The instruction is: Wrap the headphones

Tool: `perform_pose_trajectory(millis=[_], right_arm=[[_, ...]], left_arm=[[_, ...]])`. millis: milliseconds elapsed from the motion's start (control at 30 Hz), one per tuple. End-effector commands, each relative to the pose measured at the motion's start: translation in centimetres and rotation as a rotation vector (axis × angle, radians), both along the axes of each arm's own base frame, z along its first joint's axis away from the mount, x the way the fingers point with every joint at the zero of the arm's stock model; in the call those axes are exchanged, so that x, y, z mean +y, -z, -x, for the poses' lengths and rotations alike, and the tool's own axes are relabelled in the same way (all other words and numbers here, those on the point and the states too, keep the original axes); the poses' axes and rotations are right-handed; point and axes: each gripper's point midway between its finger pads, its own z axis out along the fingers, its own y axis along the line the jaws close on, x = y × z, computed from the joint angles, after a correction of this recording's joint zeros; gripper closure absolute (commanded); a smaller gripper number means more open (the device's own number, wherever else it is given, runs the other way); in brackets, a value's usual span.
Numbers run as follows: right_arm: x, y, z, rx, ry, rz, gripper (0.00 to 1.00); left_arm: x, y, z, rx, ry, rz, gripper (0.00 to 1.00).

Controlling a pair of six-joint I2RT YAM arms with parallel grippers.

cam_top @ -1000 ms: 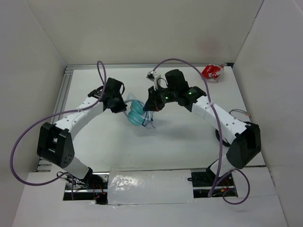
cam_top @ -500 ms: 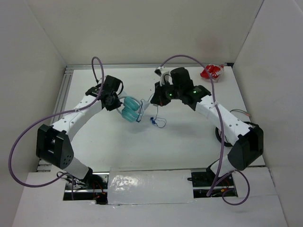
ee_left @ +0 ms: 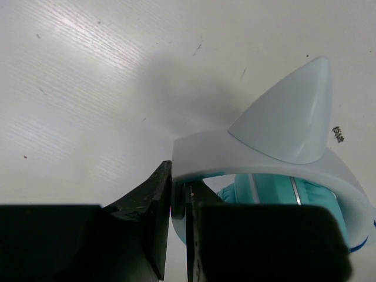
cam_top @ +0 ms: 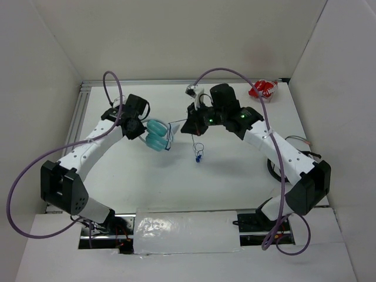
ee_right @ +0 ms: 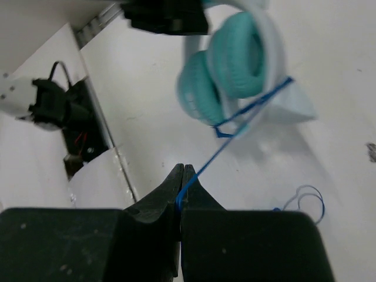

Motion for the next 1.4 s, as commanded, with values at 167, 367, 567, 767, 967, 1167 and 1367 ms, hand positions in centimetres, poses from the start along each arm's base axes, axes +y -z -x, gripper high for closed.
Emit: perform_pose_trajectory(millis=[167, 367, 567, 767, 967, 1167, 1367], right_arm=[[5.7, -1.0, 6.1, -0.065, -0.309, -0.062, 0.98], [6.1, 5.1, 4.5, -0.152, -0.105, 0.028, 0.80], [5.1, 6.2, 2.1, -0.382, 0.021, -0.054, 0.68], [4.6, 4.1, 3.1, -0.548, 0.015, -0.218, 0.61], [2.0, 2.9, 2.3, -0.635, 0.161, -0.267, 0.49], [2.7, 2.1, 2.9, -0.652, 0.098, -0.310, 0.18], [4.1, 0.8, 5.3, -0.644, -0.034, -0.392, 0.00]], left_arm=[[-2.7, -2.7, -4.8, -0.084, -0.059, 0.170, 1.00], [-7.6, -8.5, -6.7, -0.303, 0.309, 0.561, 1.00], [-9.5, -14.0, -4.1, -0.442, 0.563, 0.728, 1.00], [-9.7, -18.6, -2.0, -0.554, 0.627, 0.696, 1.00], [-9.2, -22.8, -0.1, -0.674, 0.661, 0.669, 1.00], [-9.7, -26.3, 1.8, -0.758, 0.734, 0.662, 1.00], [-9.6, -27.7, 1.9, -0.761, 0.741, 0.636, 1.00]])
